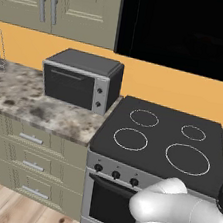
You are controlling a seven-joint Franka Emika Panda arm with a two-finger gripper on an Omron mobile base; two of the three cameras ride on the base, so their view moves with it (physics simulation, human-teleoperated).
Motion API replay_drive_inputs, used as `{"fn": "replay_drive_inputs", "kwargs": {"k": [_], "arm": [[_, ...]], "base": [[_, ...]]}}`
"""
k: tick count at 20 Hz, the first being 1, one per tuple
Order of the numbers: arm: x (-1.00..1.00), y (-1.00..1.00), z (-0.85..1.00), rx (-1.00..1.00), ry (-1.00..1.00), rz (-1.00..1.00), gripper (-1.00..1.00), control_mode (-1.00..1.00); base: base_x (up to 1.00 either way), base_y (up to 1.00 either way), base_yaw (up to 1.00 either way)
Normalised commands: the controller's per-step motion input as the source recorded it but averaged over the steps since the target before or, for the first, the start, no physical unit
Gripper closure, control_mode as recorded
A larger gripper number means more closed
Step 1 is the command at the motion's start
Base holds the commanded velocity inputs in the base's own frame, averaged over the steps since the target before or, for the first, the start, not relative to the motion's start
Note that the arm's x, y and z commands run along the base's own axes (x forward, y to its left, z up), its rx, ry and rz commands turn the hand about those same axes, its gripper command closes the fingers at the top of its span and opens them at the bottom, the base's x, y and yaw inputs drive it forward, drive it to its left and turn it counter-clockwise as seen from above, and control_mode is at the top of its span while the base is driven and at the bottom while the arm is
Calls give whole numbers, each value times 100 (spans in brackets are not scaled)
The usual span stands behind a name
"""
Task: Place the bowl containing the squash and tomato in the microwave. Close the microwave door and press the start button to microwave the meal.
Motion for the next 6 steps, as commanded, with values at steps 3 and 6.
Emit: {"fn": "replay_drive_inputs", "kwargs": {"k": [3, 6], "arm": [[52, 0, -14, -10, 6, -12, 100, -100], [69, 0, -3, -14, 17, -19, 100, -100]], "base": [[0, 0, 0], [0, 0, 0]]}}
